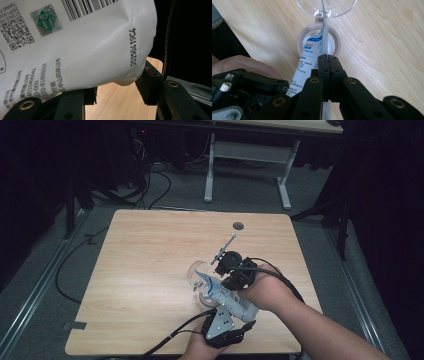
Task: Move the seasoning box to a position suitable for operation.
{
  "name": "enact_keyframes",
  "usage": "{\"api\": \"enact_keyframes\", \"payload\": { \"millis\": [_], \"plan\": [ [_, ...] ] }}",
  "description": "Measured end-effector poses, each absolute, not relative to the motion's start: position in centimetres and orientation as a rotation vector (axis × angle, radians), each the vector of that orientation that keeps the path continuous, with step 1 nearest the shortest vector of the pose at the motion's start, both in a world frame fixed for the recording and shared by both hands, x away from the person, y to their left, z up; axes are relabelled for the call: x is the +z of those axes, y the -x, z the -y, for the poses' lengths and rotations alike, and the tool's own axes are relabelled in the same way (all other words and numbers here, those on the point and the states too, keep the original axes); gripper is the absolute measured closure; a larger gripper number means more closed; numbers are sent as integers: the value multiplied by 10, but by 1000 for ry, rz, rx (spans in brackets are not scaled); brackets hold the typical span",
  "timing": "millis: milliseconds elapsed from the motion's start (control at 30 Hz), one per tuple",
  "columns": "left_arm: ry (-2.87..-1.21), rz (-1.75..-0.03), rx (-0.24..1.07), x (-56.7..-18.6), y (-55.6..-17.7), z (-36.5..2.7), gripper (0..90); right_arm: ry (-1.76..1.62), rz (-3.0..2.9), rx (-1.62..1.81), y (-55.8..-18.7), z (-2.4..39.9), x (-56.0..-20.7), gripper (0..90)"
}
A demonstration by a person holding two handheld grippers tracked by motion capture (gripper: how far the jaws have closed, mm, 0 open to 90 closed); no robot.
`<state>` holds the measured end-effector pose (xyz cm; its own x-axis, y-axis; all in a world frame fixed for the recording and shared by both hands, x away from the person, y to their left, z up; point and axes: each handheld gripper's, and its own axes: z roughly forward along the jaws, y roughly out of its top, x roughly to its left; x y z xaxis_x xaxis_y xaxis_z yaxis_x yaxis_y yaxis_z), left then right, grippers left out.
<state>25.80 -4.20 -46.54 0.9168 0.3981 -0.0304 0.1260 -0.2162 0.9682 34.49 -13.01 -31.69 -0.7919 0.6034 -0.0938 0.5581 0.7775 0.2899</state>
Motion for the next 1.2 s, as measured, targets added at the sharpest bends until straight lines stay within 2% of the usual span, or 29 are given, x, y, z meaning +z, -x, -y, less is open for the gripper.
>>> {"api": "enact_keyframes", "payload": {
  "millis": [1200],
  "plan": [
    [-1779,-385,267,-464,-258,41,556,-921,-2787,373,-345,128,-316,900]
  ]
}}
